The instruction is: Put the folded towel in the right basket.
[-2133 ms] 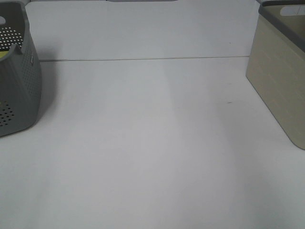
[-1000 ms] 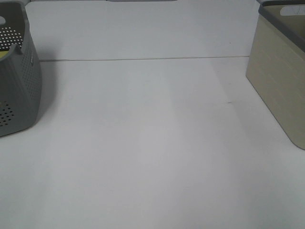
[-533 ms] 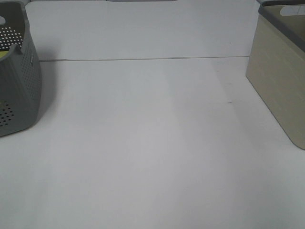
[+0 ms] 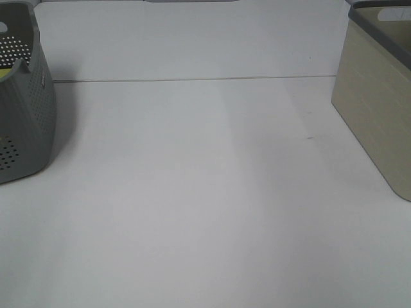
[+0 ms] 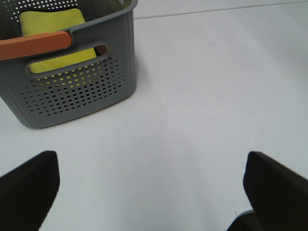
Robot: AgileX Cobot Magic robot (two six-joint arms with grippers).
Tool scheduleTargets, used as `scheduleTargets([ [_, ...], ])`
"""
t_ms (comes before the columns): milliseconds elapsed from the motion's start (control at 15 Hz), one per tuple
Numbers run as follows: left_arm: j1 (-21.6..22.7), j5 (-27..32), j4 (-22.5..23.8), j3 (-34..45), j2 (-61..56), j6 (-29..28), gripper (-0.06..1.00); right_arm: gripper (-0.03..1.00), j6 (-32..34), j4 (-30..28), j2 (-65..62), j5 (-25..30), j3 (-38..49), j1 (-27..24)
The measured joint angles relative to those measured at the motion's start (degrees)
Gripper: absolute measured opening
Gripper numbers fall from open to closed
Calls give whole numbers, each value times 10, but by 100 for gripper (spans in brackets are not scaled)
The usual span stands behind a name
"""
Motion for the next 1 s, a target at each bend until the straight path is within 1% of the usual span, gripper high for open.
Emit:
scheduleTargets([
  [67, 0, 0, 0, 0, 0, 0, 96, 98, 5, 0, -70, -24, 78, 5],
  [133, 0, 0, 0, 0, 0, 0, 96, 98, 4, -2, -236, -64, 269, 6],
  [200, 0, 0, 0, 0, 0, 0, 96, 98, -1, -2, -322, -72, 343, 6],
  [333, 0, 0, 0, 0, 0, 0, 96, 98, -13, -2, -477, -72, 462, 6],
  [400, 0, 0, 0, 0, 0, 0, 96, 98, -13, -2, -507, -72, 483, 6],
  [533, 0, 0, 0, 0, 0, 0, 96, 98, -8, 1, -625, -71, 567, 6],
  [667, 0, 0, 0, 0, 0, 0, 96, 97, -9, 1, -693, -69, 612, 6],
  [800, 0, 0, 0, 0, 0, 0, 96, 97, -13, 1, -732, -68, 635, 12],
  [1000, 0, 0, 0, 0, 0, 0, 96, 96, -17, 2, -772, -69, 639, 49],
])
